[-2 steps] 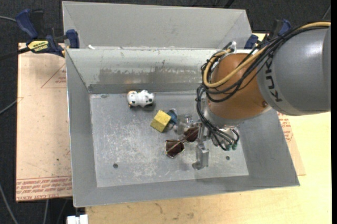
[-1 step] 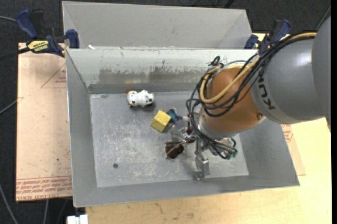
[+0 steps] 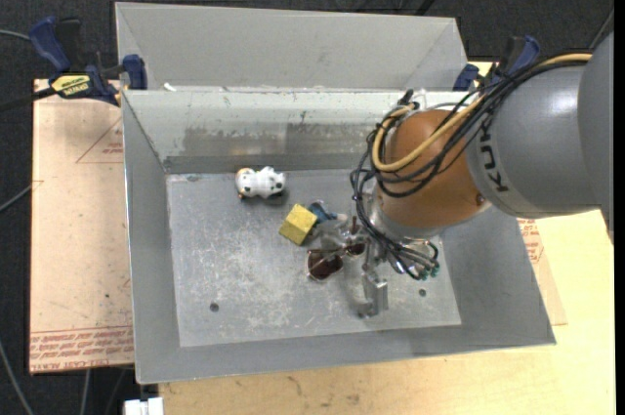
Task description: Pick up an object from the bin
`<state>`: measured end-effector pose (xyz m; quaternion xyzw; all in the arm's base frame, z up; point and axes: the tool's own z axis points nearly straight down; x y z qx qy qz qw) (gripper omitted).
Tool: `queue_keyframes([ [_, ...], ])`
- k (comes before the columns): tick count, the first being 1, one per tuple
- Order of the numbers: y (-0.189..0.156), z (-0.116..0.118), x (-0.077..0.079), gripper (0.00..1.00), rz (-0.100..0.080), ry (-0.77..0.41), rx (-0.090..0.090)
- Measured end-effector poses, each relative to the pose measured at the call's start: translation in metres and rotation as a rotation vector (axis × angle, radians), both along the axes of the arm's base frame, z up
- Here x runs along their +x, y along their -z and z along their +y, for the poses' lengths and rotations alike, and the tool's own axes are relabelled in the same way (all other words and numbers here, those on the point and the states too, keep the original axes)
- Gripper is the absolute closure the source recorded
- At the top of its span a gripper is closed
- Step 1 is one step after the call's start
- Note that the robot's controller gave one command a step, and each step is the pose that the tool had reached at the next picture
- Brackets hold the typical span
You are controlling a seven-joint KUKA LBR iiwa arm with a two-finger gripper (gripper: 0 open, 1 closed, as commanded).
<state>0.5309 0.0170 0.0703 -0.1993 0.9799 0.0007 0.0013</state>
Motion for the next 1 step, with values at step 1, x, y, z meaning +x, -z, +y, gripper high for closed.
queue_keyframes([
  [1,0.0000,0.0285,-0.0068,1.00,0.001,-0.018,0.001],
])
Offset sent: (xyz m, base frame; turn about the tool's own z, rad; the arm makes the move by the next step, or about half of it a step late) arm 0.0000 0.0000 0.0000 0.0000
